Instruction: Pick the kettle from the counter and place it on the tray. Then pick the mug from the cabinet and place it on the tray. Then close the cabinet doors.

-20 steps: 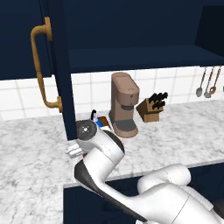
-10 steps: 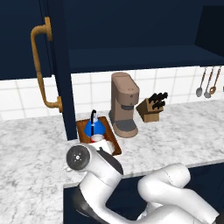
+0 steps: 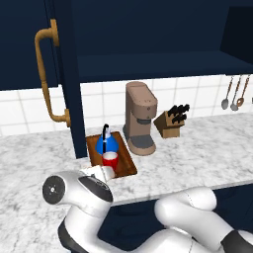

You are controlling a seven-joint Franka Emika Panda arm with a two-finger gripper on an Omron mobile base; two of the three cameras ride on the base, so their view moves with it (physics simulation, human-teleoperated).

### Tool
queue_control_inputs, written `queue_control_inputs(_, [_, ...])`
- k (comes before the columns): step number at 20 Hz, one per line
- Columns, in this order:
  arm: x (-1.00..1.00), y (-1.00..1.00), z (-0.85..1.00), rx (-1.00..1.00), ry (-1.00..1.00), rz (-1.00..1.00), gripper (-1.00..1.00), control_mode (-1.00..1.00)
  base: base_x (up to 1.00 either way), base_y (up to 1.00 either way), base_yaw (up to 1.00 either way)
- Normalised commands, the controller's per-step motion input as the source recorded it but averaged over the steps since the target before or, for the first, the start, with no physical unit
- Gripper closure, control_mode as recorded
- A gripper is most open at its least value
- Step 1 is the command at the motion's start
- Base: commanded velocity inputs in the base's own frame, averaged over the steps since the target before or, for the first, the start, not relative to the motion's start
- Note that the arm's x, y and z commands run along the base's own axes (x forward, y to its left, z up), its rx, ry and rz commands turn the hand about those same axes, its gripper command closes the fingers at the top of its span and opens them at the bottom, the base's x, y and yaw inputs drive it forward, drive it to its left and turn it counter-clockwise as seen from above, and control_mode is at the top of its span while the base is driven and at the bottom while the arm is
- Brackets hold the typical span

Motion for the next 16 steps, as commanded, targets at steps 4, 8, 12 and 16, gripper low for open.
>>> queue_control_inputs(4, [-0.01, 0.37, 0.00, -0.10, 0.00, -0.20, 1.00, -1.00, 0.00, 0.00, 0.00])
queue_control_inputs(8, [-0.02, 0.32, 0.01, -0.06, -0.02, -0.15, 1.00, -1.00, 0.00, 0.00, 0.00])
queue_control_inputs(12, [0.00, 0.18, 0.05, -0.16, -0.03, -0.01, 1.00, -1.00, 0.00, 0.00, 0.00])
queue_control_inputs(16, [0.00, 0.14, 0.03, -0.20, -0.04, 0.00, 1.00, -1.00, 0.00, 0.00, 0.00])
